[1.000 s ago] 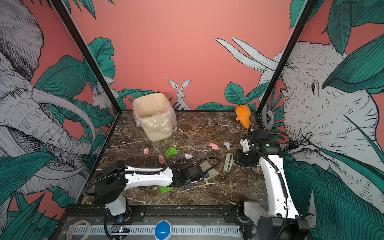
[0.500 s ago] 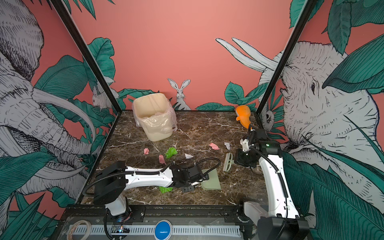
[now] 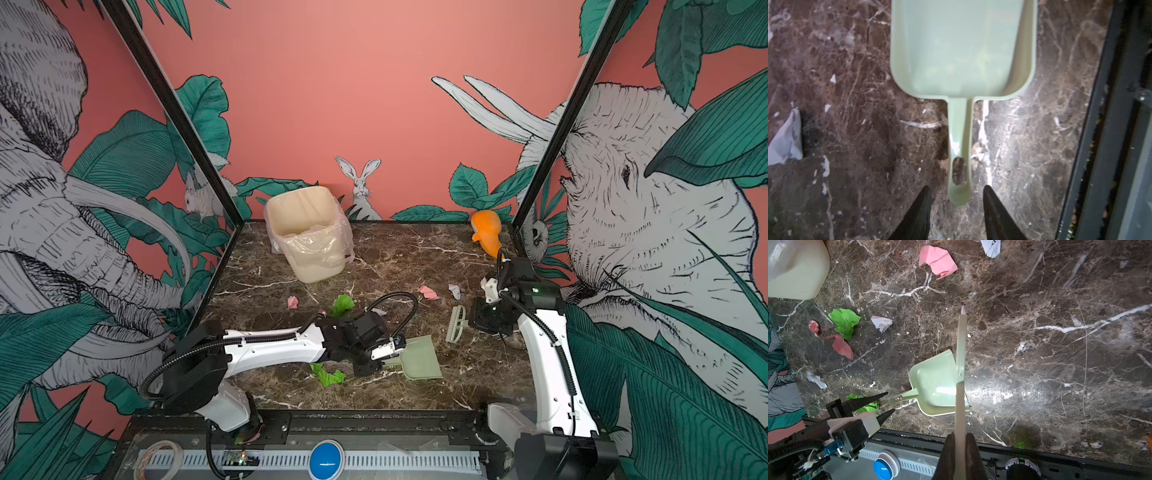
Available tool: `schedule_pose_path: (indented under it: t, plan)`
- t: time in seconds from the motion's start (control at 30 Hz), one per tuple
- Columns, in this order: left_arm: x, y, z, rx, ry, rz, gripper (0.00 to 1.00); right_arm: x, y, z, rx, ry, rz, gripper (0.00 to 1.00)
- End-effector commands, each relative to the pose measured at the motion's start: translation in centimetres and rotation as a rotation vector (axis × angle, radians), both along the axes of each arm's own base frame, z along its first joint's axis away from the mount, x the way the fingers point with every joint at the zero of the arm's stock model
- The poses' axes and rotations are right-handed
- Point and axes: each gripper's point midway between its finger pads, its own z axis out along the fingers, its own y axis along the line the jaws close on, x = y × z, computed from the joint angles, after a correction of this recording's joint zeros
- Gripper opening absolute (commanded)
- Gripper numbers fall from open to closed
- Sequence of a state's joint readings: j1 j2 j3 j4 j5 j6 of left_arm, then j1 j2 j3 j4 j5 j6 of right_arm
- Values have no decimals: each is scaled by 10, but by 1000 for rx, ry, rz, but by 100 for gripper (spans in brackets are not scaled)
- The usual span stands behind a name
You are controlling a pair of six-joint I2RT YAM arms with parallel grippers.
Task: Sweep away the paper scraps from the table
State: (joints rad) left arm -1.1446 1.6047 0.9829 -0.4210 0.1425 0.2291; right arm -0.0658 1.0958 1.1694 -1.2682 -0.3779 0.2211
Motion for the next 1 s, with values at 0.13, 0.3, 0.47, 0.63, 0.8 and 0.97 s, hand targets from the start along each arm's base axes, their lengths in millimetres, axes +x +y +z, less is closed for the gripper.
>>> schedule_pose_path:
  t: [0.13, 0.3, 0.47, 0.63, 0.8, 0.97]
  plan:
    - [-19, -11, 4, -56, 87, -67, 44, -1, 0, 2, 7, -7, -4, 0]
    - [-6, -12, -13, -4, 41, -31, 43, 1, 0, 1, 9, -10, -10, 0]
    - [13, -21, -6, -51, -58, 8, 43, -1, 1, 2, 11, -8, -12, 0]
    - [16, -25, 13, -102, -89, 5, 42, -3, -1, 3, -1, -3, -10, 0]
    - [10, -22, 34, -125, -112, -44, 42, 2, -1, 5, 3, -9, -11, 0]
    - [13, -11, 20, -49, -157, -114, 42, 4, 0, 3, 10, -8, -9, 0]
